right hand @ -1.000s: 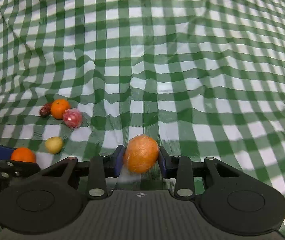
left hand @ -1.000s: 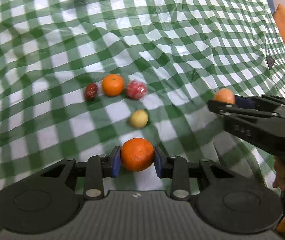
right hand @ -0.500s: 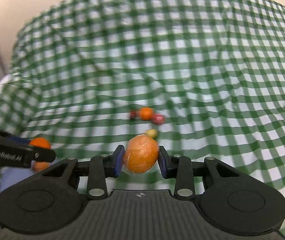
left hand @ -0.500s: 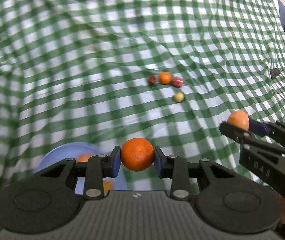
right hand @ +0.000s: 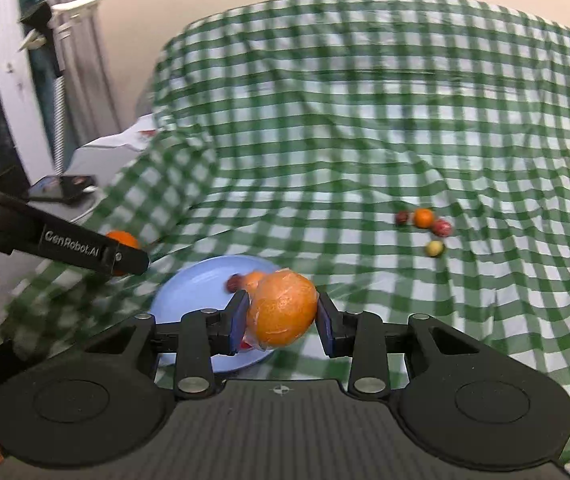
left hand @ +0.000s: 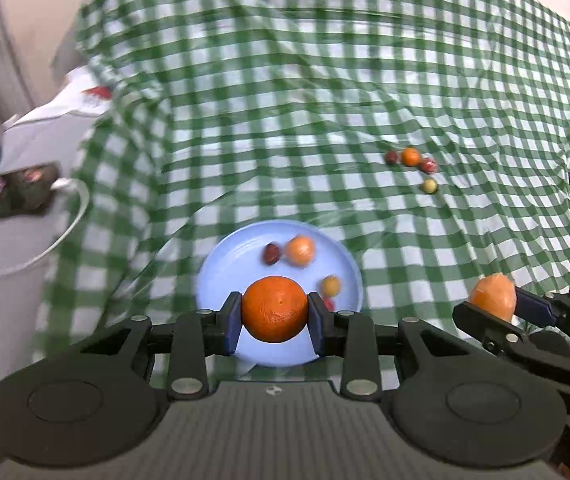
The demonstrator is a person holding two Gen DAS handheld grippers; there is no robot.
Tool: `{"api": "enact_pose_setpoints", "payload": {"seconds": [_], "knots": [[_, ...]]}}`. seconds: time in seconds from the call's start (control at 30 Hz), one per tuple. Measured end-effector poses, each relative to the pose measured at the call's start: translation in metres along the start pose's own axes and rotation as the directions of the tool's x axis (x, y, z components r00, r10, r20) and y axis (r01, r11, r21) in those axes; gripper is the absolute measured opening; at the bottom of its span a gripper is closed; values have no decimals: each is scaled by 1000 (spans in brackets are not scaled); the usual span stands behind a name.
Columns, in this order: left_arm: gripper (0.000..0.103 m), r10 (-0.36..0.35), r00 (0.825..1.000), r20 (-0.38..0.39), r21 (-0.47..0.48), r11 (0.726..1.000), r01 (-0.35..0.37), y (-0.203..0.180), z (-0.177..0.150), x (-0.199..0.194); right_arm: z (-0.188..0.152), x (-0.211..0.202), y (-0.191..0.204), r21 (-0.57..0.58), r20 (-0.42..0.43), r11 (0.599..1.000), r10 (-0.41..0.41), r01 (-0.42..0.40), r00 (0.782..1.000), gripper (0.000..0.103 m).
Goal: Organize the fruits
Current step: 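Carry the mandarin and netted orange fruit toward the blue plate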
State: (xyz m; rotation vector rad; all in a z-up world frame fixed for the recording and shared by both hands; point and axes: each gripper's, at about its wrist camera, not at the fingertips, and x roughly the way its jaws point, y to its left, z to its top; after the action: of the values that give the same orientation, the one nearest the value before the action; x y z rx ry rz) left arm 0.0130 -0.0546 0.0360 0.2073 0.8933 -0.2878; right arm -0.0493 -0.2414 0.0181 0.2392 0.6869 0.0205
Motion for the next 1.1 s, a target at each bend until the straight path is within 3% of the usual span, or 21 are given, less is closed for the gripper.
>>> {"api": "enact_pose_setpoints", "payload": {"seconds": [0.43,1.1], "knots": [[37,21,1000,-9,-119,993,-22,59,-57,-25,-17,-11,69,-133,-65,988,64,-72,996,38],[37,15,1000,-14,-120,993,-17,58,-55,-19,-22,-6,70,-128,-98,988,69,-82,993,38]]}}
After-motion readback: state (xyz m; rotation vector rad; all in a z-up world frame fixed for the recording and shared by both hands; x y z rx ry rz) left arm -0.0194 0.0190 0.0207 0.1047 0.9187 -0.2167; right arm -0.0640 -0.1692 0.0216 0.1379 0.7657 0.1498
